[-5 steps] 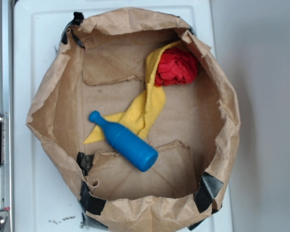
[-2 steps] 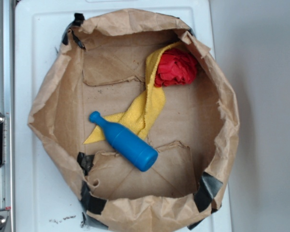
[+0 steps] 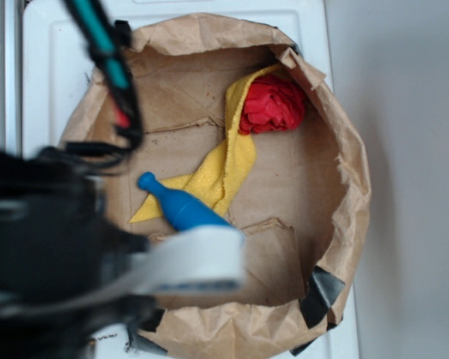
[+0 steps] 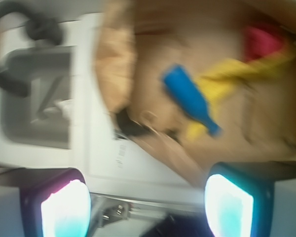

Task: Grab the blue bottle.

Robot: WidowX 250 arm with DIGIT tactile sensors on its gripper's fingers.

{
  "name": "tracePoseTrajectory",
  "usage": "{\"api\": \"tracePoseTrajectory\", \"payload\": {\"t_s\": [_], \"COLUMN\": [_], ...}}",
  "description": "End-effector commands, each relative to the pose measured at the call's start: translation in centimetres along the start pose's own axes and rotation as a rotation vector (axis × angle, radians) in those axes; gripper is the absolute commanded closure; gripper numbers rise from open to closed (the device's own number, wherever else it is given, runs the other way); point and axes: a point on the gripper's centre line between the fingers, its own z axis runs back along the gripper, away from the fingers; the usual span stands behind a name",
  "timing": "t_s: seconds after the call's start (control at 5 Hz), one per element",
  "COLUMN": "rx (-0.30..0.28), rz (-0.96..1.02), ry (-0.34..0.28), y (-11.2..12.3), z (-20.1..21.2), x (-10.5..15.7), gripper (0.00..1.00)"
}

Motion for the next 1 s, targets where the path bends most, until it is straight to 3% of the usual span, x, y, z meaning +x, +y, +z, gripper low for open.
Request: {"api": "tracePoseTrajectory", "payload": {"t_s": [0.0,0.2,0.8], "rx": [-0.011,0.061,0.061], "rz": [-0.113,-0.081,-0.081], "ry": [-0.101,-0.100,-0.100], "y": [4.5,6.0,6.0], "z": [-1.3,-3.8,-3.8], "x": [4.0,4.4,4.4], "gripper": [0.00,0.00,0.00]}}
